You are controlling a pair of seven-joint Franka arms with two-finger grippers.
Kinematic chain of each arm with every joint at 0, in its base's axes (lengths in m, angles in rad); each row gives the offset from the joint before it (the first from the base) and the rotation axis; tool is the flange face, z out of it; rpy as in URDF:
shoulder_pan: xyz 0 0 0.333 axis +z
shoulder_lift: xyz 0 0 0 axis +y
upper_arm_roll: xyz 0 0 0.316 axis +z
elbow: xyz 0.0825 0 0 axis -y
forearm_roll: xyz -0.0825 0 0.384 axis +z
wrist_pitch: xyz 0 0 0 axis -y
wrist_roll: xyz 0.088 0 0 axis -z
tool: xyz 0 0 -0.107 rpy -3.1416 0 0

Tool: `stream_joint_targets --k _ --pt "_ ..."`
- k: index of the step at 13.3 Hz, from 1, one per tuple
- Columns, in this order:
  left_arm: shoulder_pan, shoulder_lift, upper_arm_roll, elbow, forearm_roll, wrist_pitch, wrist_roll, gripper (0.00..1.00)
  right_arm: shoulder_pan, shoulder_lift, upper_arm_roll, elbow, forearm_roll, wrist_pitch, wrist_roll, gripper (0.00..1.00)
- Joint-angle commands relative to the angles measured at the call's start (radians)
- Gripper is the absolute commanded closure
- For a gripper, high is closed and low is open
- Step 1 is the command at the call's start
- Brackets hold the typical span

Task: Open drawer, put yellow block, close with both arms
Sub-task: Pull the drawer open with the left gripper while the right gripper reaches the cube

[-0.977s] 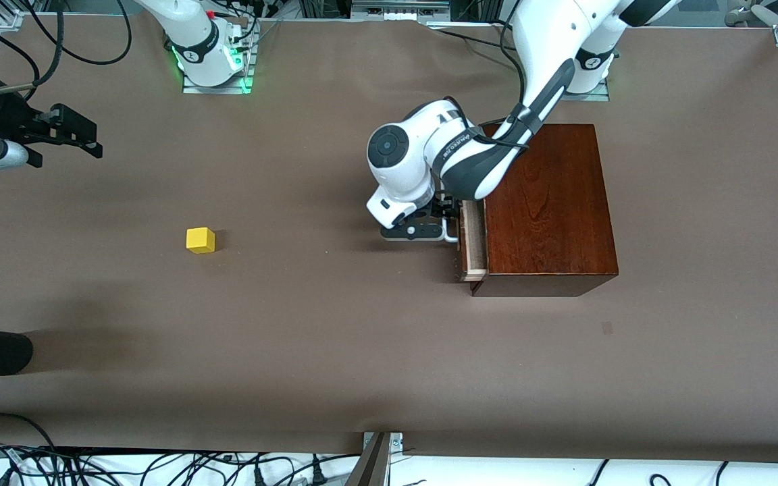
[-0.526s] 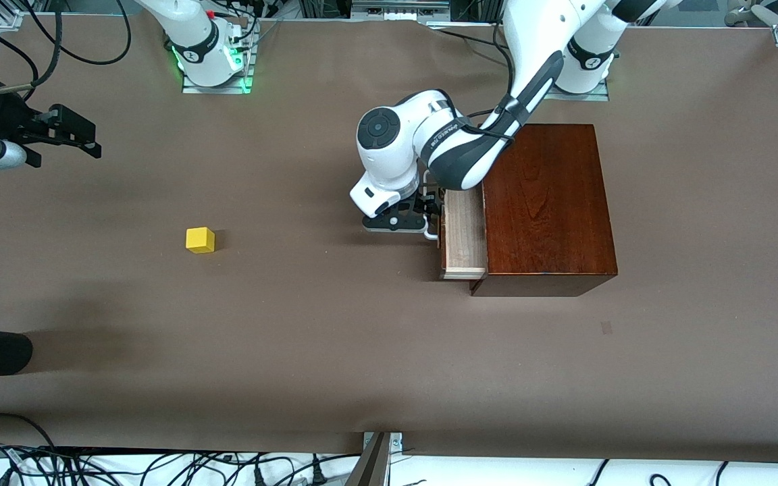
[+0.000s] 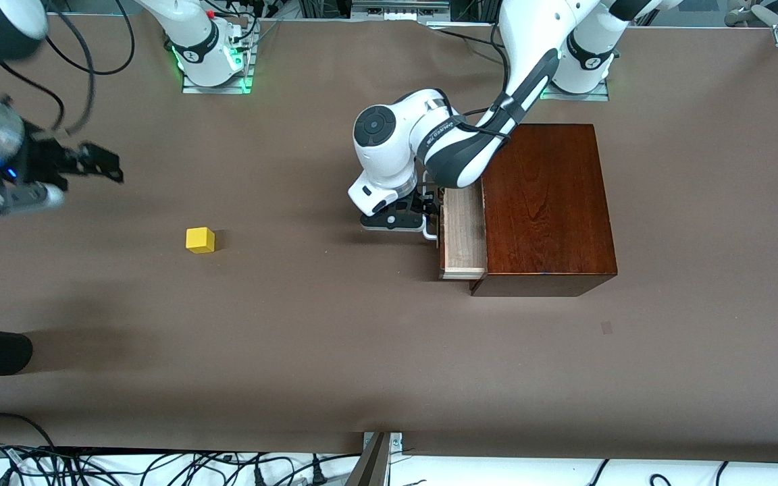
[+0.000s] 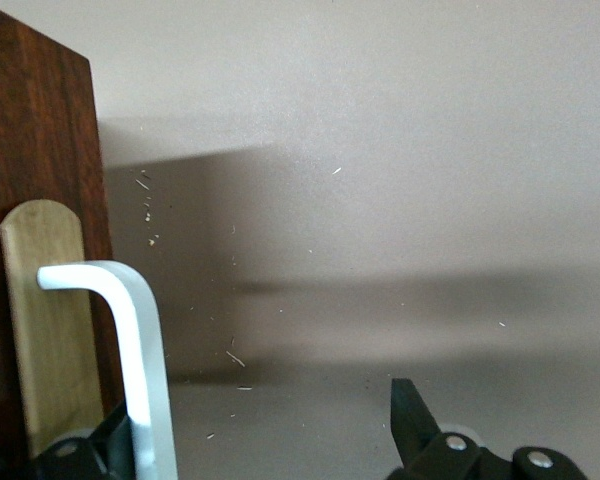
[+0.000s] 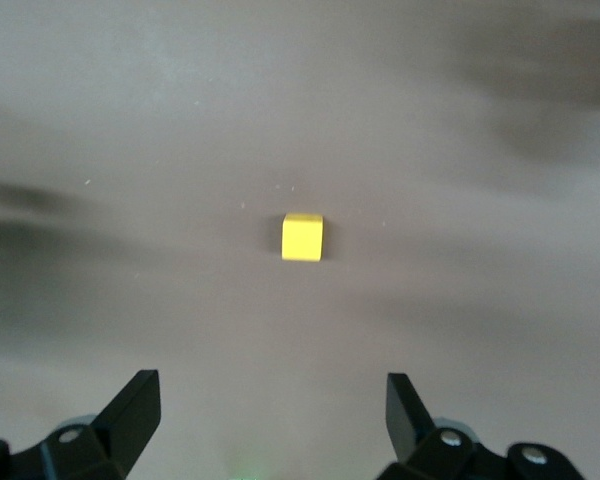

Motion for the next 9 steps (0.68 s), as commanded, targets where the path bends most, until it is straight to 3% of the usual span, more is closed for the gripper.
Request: stream_joint_targets --k 1,9 --pt "-0.04 0.065 -0.034 0.02 -0.03 0.155 0.008 0.0 0.002 0.035 0.001 -0.104 0.019 0.14 0.008 0.0" --pt "-0.067 0.075 -0.016 0.037 0.077 0.152 0.012 0.0 0.002 0.162 0.005 -0.408 0.033 0.648 0.022 0.0"
